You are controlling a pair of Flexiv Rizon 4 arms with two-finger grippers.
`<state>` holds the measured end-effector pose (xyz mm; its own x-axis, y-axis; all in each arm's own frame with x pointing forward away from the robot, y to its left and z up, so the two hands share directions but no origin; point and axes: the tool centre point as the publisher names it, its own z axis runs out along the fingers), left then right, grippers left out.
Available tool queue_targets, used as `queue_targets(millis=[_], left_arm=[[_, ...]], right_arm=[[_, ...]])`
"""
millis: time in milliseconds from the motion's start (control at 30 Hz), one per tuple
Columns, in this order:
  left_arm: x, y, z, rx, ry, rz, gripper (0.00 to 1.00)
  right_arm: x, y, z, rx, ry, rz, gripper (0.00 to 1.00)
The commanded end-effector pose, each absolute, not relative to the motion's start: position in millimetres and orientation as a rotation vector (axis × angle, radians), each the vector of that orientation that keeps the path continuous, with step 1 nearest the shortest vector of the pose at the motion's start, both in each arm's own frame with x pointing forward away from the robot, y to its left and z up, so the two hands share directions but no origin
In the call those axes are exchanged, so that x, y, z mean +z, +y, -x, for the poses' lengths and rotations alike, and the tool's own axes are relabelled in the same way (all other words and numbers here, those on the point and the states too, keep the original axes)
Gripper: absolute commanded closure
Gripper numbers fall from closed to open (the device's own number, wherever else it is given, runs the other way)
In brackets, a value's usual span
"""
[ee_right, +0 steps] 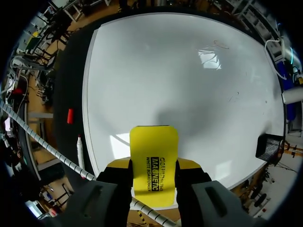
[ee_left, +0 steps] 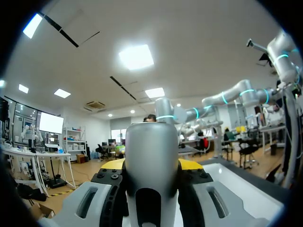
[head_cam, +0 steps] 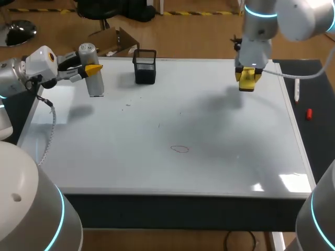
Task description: Pick up the inspection probe, press it on each red-marked spot on the whiteboard one by one, put down the probe, pick up the eraser, and wipe off all the red marks.
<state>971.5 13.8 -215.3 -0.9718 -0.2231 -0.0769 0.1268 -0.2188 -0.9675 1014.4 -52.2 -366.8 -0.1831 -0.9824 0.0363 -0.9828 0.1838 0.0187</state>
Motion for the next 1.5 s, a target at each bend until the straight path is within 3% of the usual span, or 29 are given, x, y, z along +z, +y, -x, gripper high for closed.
queue_targets(millis=[33, 1067, 1500], left_arm=[[-213.9, 12.9, -970.0, -2.283, 1.802, 0.119, 1.00], [-213.9, 12.9, -970.0, -2.283, 1.802, 0.119, 1.00], [-203.0, -24.7, -922.9, -2.444, 1.742, 0.041, 1.00]], right_arm=[[-364.8, -59.1, -1012.2, 0.016, -2.400, -1.979, 1.00], [-361.5, -62.6, -1010.0, 0.026, -2.430, -1.961, 1.00], [-361.5, -62.6, -1010.0, 0.026, -2.430, -1.961, 1.00]])
